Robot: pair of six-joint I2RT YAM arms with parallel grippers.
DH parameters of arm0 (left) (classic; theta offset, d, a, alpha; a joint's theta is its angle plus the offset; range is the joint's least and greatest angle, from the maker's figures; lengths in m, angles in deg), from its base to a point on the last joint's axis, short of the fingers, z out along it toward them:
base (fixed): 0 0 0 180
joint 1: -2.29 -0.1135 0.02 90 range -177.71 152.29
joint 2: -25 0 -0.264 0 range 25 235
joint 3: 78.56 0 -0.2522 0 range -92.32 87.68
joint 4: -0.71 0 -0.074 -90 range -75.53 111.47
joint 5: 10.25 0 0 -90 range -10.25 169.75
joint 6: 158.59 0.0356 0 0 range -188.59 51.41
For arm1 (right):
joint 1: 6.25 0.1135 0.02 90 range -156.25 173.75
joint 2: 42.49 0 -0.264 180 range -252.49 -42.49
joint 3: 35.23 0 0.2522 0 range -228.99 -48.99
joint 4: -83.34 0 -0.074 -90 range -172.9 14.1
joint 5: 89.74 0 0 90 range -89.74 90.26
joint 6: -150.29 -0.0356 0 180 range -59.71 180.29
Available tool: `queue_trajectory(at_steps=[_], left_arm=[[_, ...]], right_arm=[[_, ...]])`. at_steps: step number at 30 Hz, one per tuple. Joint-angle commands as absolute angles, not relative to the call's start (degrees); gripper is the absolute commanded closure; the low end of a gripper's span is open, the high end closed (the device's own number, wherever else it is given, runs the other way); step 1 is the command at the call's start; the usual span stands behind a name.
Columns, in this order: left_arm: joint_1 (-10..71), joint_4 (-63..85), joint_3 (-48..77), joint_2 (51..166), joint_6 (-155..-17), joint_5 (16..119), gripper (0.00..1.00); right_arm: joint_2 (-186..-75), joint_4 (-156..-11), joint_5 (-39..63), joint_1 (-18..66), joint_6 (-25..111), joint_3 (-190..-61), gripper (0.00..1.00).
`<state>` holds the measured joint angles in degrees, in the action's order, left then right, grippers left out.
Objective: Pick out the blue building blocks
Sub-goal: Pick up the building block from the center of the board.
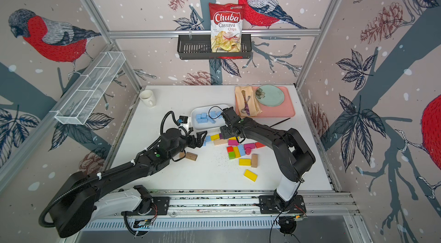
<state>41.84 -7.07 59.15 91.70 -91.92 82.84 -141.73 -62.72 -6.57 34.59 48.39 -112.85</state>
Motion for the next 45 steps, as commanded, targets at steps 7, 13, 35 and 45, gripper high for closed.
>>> queue_trajectory(at_steps=[7, 13, 35, 45], left_arm=[[41.84, -9.96, 59.29, 92.00, -91.28, 82.47, 0.03], [41.84, -9.87, 59.47, 92.07, -91.33, 82.69, 0.04], [41.84, -9.95, 59.56, 92.73, -91.66, 83.00, 0.03], [41.84, -9.92, 59.47, 92.96, -91.88, 83.01, 0.03]], right_arm=[[-144.39, -63.39, -8.53, 34.53, 49.20, -114.07, 0.38], [-146.22, -63.74, -8.45, 34.47, 49.33, -114.72, 0.42], [-150.46, -64.93, -7.22, 34.31, 49.39, -116.44, 0.58], [-150.27, -64.93, -7.05, 34.28, 49.28, -116.41, 0.68]])
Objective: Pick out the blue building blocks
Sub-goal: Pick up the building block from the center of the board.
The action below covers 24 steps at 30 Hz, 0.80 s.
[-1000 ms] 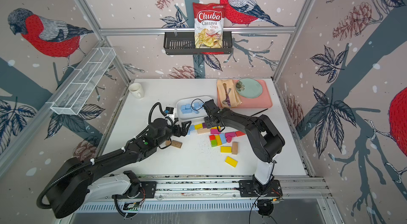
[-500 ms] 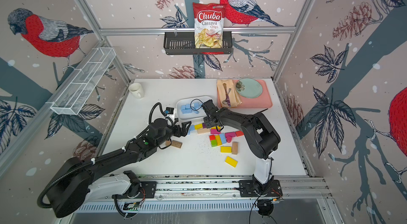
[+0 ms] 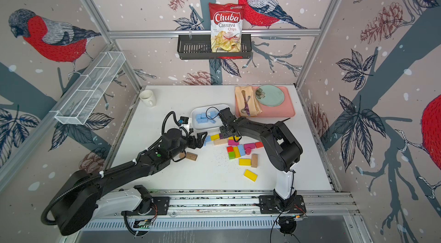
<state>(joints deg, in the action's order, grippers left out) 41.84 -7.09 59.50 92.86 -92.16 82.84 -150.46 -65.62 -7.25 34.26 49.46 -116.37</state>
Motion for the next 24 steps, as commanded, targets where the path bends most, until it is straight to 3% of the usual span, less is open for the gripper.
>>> queue_trajectory(at_steps=[1, 24], left_arm=[[41.84, -9.90, 59.47, 92.99, -91.96, 83.01, 0.03], [41.89, -11.09, 59.20, 93.65, -92.58, 83.92, 0.03]], right_arm=[[-150.10, -64.90, -7.17, 34.31, 49.26, -116.38, 0.68], [-137.70, -62.73, -4.44, 35.76, 48.60, -114.57, 0.71]])
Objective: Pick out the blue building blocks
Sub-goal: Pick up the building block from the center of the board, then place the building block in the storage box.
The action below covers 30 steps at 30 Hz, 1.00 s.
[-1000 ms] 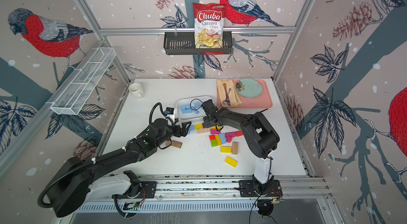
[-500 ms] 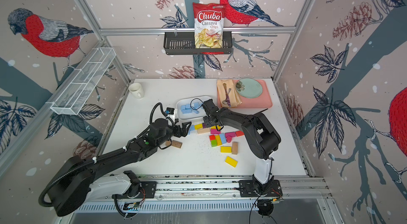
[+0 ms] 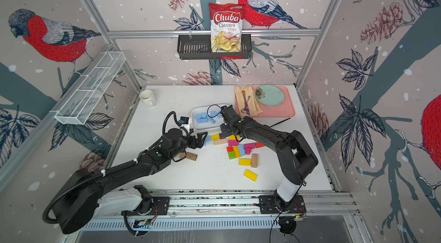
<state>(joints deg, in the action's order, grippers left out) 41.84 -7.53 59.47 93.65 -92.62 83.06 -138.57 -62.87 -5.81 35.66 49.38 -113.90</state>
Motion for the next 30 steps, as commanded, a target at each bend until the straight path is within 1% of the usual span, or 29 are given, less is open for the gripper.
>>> queue_trajectory(at_steps=[1, 6, 20, 30], left_arm=[[41.84, -11.12, 59.20, 93.65, -92.63, 83.88, 0.03], [41.84, -11.02, 59.21, 93.23, -92.67, 83.89, 0.03], [41.84, -10.45, 59.64, 92.33, -92.43, 84.89, 0.03], [41.84, -10.11, 60.09, 92.17, -92.19, 85.62, 0.03]], right_arm=[[-137.68, -62.78, -4.27, 35.76, 48.68, -115.09, 0.71], [-140.27, -62.09, -4.14, 35.66, 49.27, -119.58, 0.70], [-155.44, -59.64, -3.68, 34.80, 50.20, -134.22, 0.70], [-163.10, -58.16, -3.05, 33.82, 50.24, -141.31, 0.70]])
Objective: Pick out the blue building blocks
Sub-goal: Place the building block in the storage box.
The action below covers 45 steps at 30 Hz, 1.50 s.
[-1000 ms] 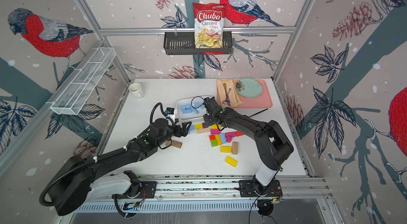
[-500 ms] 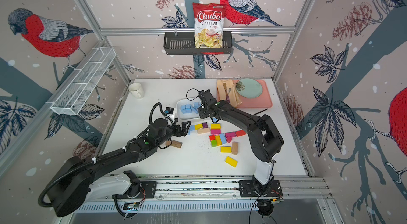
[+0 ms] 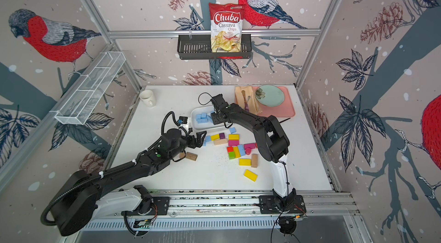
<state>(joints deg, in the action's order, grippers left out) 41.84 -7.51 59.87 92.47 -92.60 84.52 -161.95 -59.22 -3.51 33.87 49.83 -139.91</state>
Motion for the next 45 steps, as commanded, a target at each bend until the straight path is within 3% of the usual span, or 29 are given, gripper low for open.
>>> queue_trajectory(at_steps=[1, 14, 26, 45], left_arm=[[41.89, -10.05, 60.16, 92.09, -92.20, 85.73, 0.03], [41.84, -10.22, 60.43, 92.26, -92.32, 86.11, 0.04], [41.85, -10.45, 61.05, 91.86, -92.41, 86.31, 0.03], [41.84, -10.25, 61.32, 91.25, -92.54, 86.69, 0.04]], right_arm=[[-163.74, -58.05, -3.05, 33.77, 50.20, -141.97, 0.70], [-169.60, -56.71, -1.44, 33.65, 49.64, -148.59, 0.65], [-170.66, -55.84, -0.09, 33.65, 48.43, -150.95, 0.50], [-150.73, -61.18, -1.72, 33.31, 46.86, -136.88, 0.16]])
